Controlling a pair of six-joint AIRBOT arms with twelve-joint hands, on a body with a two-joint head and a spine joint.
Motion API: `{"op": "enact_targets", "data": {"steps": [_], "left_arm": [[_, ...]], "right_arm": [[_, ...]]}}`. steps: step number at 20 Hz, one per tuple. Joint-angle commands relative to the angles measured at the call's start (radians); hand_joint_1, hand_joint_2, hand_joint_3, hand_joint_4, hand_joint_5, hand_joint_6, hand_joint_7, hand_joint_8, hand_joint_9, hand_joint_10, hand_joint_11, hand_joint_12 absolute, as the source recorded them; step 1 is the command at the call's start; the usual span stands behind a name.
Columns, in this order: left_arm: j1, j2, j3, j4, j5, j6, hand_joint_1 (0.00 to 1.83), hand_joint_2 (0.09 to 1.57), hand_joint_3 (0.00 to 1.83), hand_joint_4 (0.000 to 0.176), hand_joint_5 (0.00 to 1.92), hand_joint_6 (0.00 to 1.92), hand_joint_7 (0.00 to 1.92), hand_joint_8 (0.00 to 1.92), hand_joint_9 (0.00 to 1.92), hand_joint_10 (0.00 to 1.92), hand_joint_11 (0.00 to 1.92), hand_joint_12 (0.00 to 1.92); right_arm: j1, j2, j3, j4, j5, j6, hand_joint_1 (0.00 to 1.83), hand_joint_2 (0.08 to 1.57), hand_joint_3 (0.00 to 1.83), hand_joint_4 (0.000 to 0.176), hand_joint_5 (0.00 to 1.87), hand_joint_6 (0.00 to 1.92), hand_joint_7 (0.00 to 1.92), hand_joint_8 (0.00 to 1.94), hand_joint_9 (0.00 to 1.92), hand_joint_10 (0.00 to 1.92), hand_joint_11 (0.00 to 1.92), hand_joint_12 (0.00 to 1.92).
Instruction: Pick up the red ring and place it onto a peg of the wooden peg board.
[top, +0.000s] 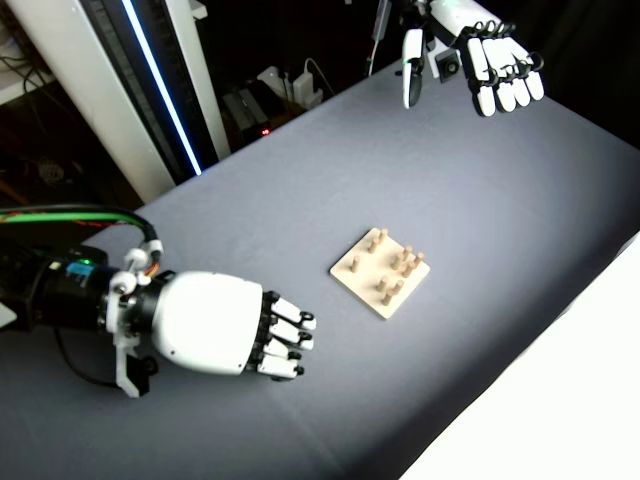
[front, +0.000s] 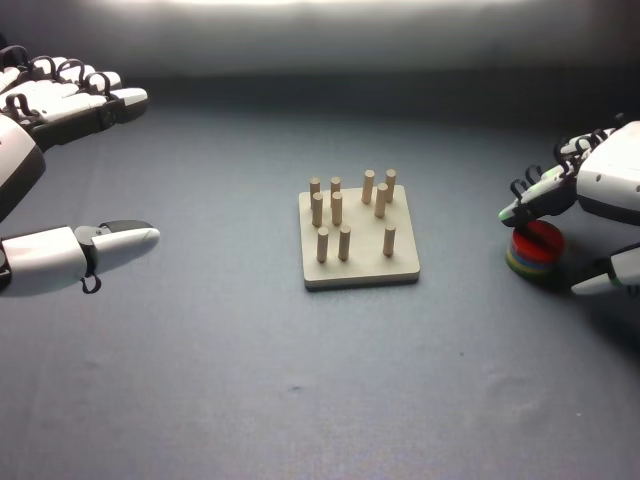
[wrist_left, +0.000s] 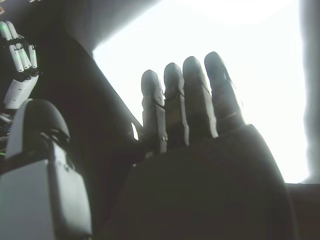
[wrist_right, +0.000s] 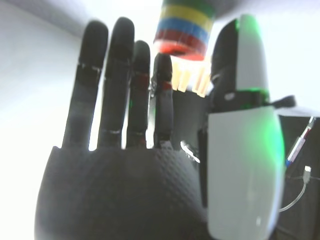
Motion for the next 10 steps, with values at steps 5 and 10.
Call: {"op": "enact_targets", "data": {"steps": [5, 10], "left_arm": [[-0.009, -0.004, 0.007, 0.003, -0.119, -0.006, 0.6, 1.05, 0.0, 0.0, 0.45, 0.0, 0.28, 0.0, 0.22, 0.0, 0.0, 0.58], [-0.009, -0.003, 0.006, 0.006, -0.12, -0.008, 0.62, 1.06, 0.0, 0.0, 0.43, 0.0, 0.29, 0.0, 0.23, 0.01, 0.0, 0.52]], "right_arm": [[0.015, -0.006, 0.004, 0.012, 0.091, 0.0, 1.13, 0.94, 0.0, 0.0, 0.78, 0.01, 0.85, 0.02, 0.96, 0.11, 0.44, 1.38], [0.016, -0.006, 0.006, 0.011, 0.087, 0.0, 1.26, 1.07, 0.0, 0.0, 1.06, 0.68, 1.1, 0.91, 0.95, 0.68, 0.66, 1.38]]}}
